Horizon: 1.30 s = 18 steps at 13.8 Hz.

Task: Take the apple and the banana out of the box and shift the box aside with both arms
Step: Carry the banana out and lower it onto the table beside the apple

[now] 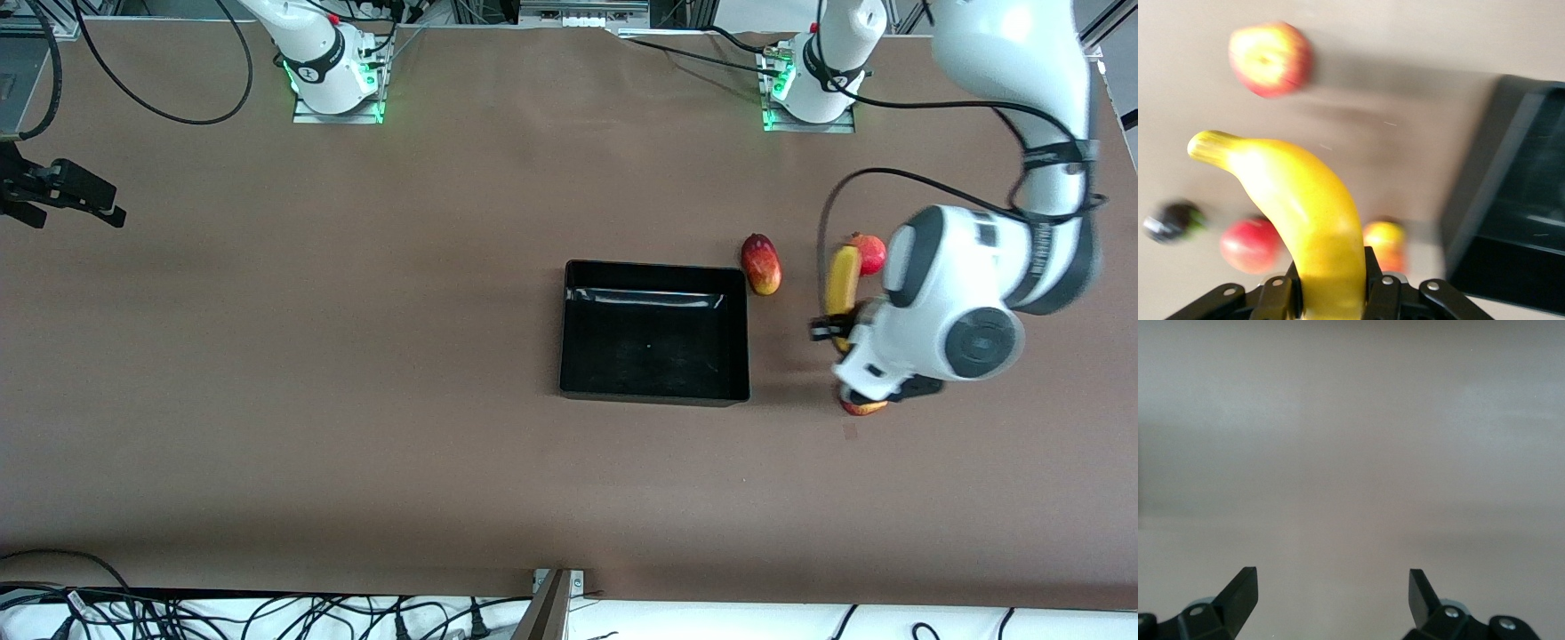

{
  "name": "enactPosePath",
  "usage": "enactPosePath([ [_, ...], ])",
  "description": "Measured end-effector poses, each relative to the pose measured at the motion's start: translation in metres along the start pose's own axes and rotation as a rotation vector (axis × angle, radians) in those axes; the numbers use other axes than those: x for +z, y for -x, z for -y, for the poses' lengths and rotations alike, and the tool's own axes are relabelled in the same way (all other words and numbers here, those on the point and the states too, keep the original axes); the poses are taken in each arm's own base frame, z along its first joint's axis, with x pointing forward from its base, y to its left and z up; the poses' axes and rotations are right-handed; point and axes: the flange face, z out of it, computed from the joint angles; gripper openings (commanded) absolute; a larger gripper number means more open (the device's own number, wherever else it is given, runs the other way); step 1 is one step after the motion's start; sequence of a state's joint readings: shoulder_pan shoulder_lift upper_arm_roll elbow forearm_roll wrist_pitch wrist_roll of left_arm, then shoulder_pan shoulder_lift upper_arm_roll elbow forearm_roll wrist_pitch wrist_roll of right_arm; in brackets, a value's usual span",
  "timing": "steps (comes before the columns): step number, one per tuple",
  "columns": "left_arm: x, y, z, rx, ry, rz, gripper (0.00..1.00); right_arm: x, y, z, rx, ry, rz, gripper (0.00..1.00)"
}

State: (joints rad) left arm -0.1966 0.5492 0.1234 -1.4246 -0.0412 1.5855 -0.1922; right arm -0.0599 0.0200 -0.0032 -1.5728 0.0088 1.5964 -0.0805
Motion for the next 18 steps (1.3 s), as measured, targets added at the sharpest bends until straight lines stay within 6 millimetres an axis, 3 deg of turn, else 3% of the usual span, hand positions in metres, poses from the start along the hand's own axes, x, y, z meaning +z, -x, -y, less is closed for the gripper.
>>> enactPosePath([
  [4, 0.008, -0.03, 0.113, 0.117, 0.04, -0.065, 0.0, 0.0, 0.0, 0.0, 0.0, 0.0, 0.0, 1.0],
  [7, 0.036, -0.054, 0.155, 0.138, 0.042, -0.116, 0.0, 0.0, 0.0, 0.0, 0.0, 0.0, 0.0, 1.0],
  [11, 0.088, -0.093, 0.178, 0.134, 0.015, -0.21, 0.0, 0.0, 0.0, 0.0, 0.0, 0.0, 0.0, 1.0],
  [13, 0.113, -0.109, 0.176, 0.134, 0.003, -0.245, 0.0, 0.0, 0.0, 0.0, 0.0, 0.0, 0.0, 1.0],
  [18, 0.152, -0.13, 0.168, 0.082, 0.027, -0.322, 0.0, 0.0, 0.0, 0.0, 0.0, 0.0, 0.0, 1.0],
])
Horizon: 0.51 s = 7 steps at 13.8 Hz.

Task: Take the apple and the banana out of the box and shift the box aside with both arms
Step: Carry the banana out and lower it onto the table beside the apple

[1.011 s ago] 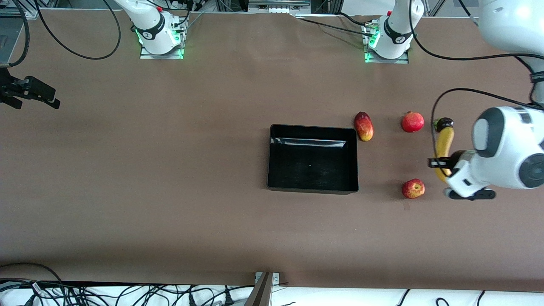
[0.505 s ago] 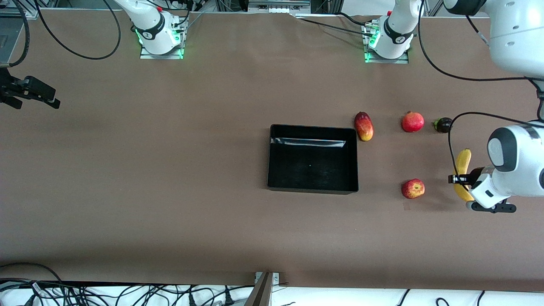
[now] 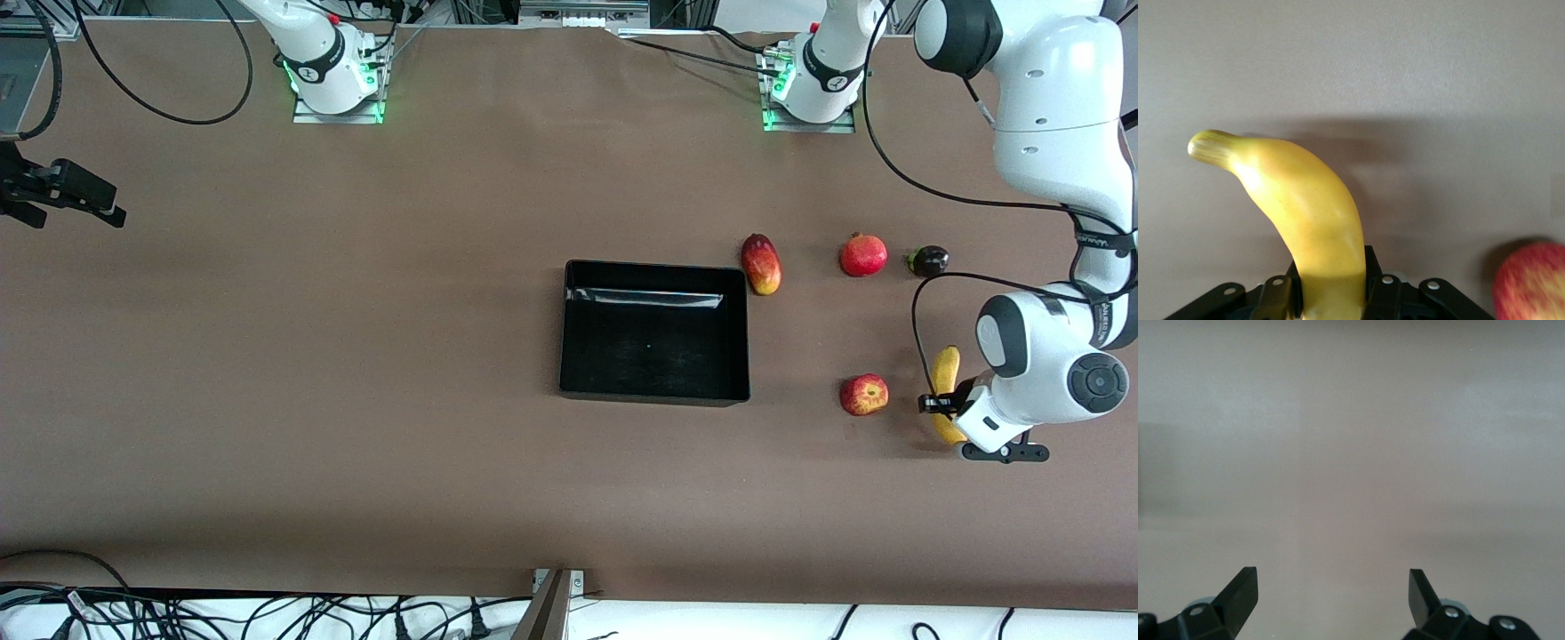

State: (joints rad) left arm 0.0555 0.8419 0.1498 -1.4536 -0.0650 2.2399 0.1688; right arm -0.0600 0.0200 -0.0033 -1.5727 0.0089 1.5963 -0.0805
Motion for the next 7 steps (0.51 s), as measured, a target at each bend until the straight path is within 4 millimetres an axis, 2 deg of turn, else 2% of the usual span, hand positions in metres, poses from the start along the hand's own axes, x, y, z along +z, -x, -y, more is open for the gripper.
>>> enactPosePath([
  [1, 0.0092, 0.0008, -0.0036, -0.008, 0.003, -0.011, 0.0, 0.0, 0.0, 0.0, 0.0, 0.0, 0.0, 1.0],
  [3, 0.0113, 0.002, -0.0047, -0.02, 0.009, -0.026, 0.01, 0.0, 0.0, 0.0, 0.0, 0.0, 0.0, 1.0],
  [4, 0.0114, 0.0026, -0.0044, -0.024, 0.011, -0.031, 0.68, 0.0, 0.0, 0.0, 0.0, 0.0, 0.0, 1.0],
  [5, 0.0113, 0.003, -0.0043, -0.025, 0.011, -0.033, 1.0, 0.0, 0.0, 0.0, 0.0, 0.0, 0.0, 1.0],
  [7, 0.0139, 0.0036, -0.0054, -0.024, 0.01, -0.04, 1.0, 0.0001, 0.0, 0.0, 0.0, 0.0, 0.0, 1.0],
])
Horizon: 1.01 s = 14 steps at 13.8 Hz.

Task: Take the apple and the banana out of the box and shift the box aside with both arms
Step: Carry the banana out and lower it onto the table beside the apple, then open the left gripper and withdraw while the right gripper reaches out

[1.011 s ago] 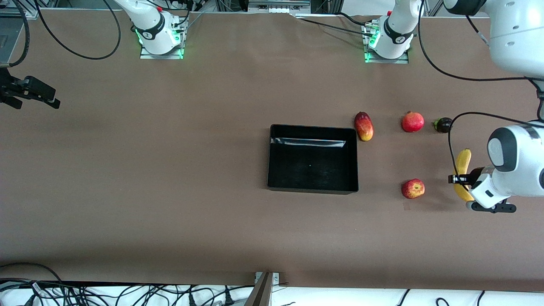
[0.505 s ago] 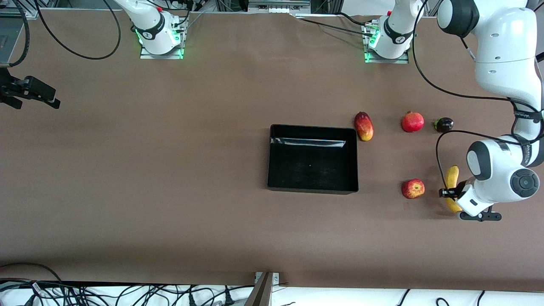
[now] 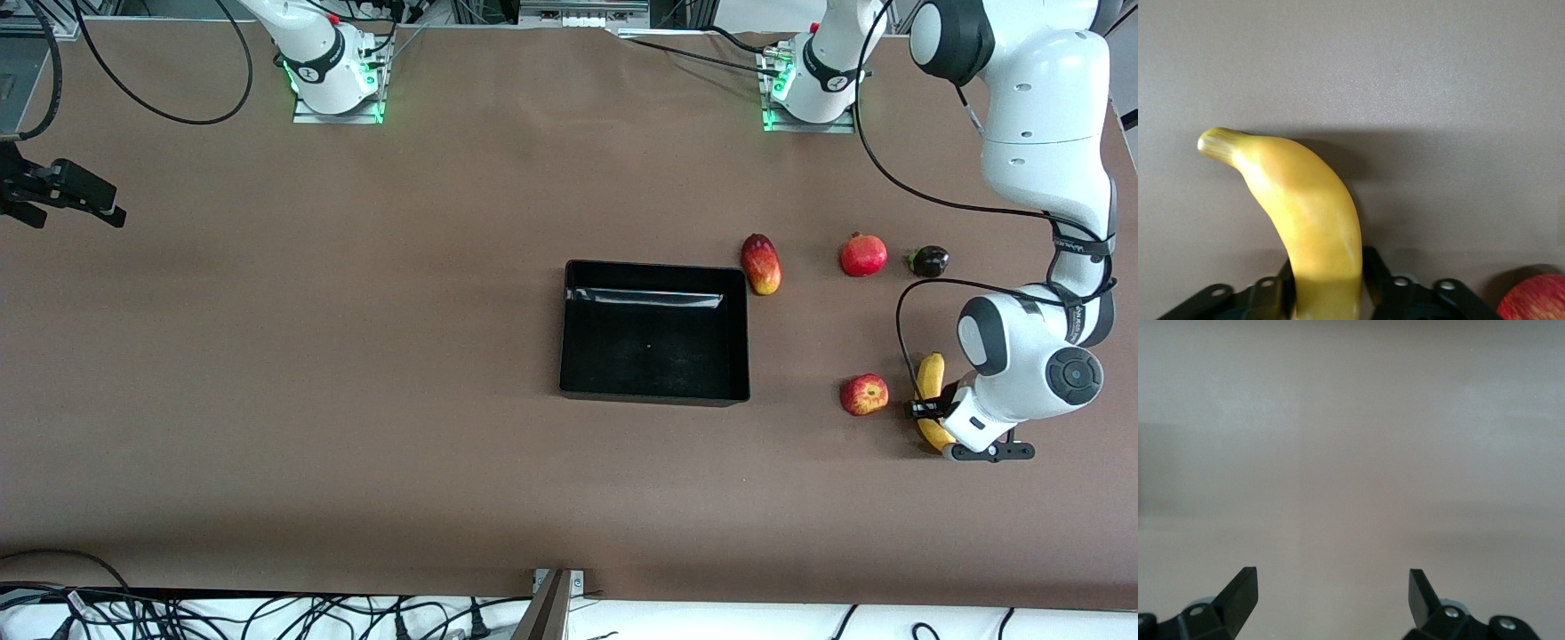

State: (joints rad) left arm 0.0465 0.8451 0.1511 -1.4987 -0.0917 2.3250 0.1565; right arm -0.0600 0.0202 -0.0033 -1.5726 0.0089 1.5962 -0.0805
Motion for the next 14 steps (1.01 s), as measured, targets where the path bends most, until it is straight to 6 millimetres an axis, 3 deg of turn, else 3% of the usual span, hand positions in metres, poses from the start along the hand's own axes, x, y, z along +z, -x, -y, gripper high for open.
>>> enactPosePath([
  [2, -0.001, -0.001, -0.007, 0.007, 0.0, 0.001, 1.0, 0.0, 0.0, 0.0, 0.0, 0.0, 0.0, 1.0],
  [4, -0.018, 0.0, -0.019, 0.013, -0.003, 0.034, 1.0, 0.0, 0.0, 0.0, 0.0, 0.0, 0.0, 1.0],
  [5, -0.044, 0.001, -0.023, 0.017, 0.0, 0.067, 1.0, 0.0, 0.0, 0.0, 0.0, 0.0, 0.0, 1.0],
  [6, -0.081, 0.004, -0.025, 0.018, 0.008, 0.095, 1.0, 0.0, 0.0, 0.0, 0.0, 0.0, 0.001, 1.0],
  [8, -0.17, 0.018, -0.027, 0.02, 0.036, 0.125, 1.0, 0.007, 0.004, 0.004, -0.008, -0.006, 0.053, 1.0],
  [9, -0.211, 0.029, -0.032, 0.026, 0.051, 0.133, 1.0, 0.019, 0.007, 0.016, -0.034, -0.019, 0.126, 1.0],
  [10, -0.247, 0.041, -0.039, 0.029, 0.062, 0.139, 1.0, 0.04, 0.004, 0.042, -0.081, -0.027, 0.197, 1.0],
  [12, -0.299, 0.062, -0.056, 0.04, 0.078, 0.141, 1.0, 0.083, -0.013, 0.111, -0.18, -0.018, 0.244, 1.0],
  [14, -0.339, 0.08, -0.073, 0.049, 0.087, 0.124, 1.0, 0.116, -0.028, 0.164, -0.164, -0.066, 0.233, 1.0],
])
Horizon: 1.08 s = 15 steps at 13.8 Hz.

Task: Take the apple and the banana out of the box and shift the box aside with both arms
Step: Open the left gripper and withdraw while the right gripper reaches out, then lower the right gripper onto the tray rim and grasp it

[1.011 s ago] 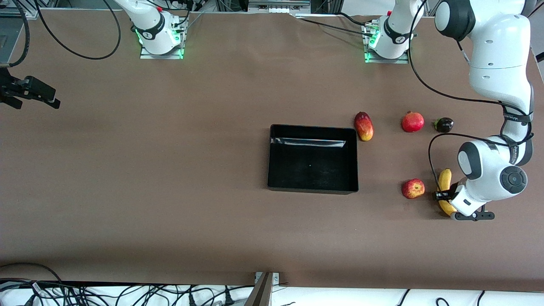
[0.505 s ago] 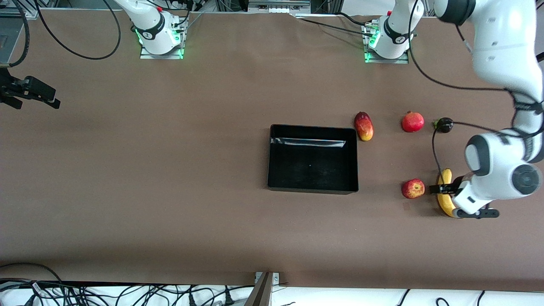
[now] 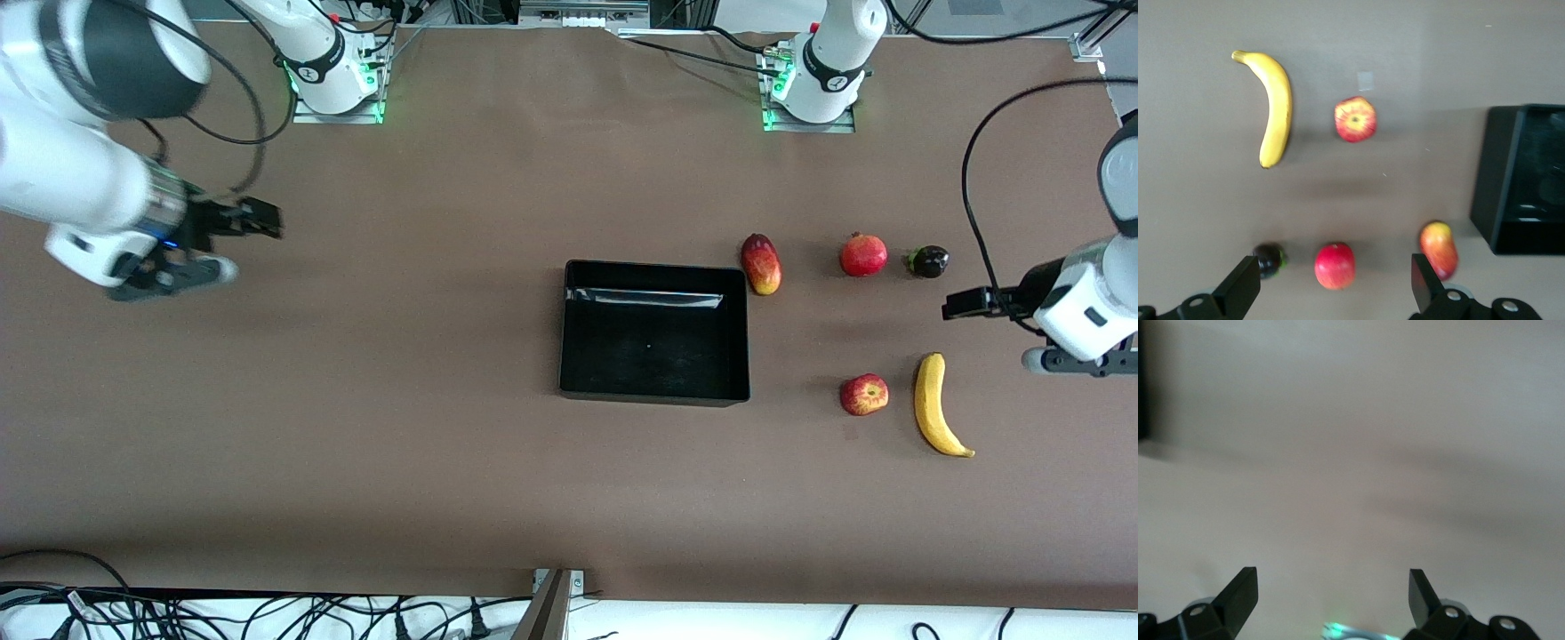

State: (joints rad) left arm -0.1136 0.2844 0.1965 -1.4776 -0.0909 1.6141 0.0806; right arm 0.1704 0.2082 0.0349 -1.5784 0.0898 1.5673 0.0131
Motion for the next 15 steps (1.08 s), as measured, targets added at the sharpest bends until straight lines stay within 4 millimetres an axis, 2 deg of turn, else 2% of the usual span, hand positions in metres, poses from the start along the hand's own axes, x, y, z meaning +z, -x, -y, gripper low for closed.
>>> enactPosePath([
  [3, -0.048, 0.036, -0.01, 0.015, 0.017, -0.038, 1.0, 0.029, -0.028, 0.044, 0.069, -0.111, -0.033, 1.0],
  [5, -0.073, 0.063, -0.008, 0.017, 0.03, -0.074, 1.0, 0.048, -0.043, 0.102, 0.14, -0.121, -0.09, 1.0],
  [7, -0.088, 0.085, -0.007, 0.013, 0.033, -0.099, 1.0, 0.079, -0.05, 0.162, 0.201, -0.123, -0.111, 1.0],
  [9, -0.094, 0.097, -0.012, 0.005, 0.014, -0.108, 1.0, 0.116, -0.058, 0.215, 0.199, -0.133, -0.155, 1.0],
  [11, -0.094, 0.099, -0.017, 0.003, 0.009, -0.108, 1.0, 0.155, -0.067, 0.26, 0.226, -0.161, -0.227, 1.0],
  [14, -0.096, 0.101, -0.02, 0.005, 0.005, -0.111, 1.0, 0.208, -0.068, 0.3, 0.237, -0.125, -0.273, 1.0],
  [15, -0.097, 0.102, -0.022, 0.004, 0.001, -0.112, 1.0, 0.226, -0.066, 0.314, 0.241, -0.106, -0.29, 0.94],
])
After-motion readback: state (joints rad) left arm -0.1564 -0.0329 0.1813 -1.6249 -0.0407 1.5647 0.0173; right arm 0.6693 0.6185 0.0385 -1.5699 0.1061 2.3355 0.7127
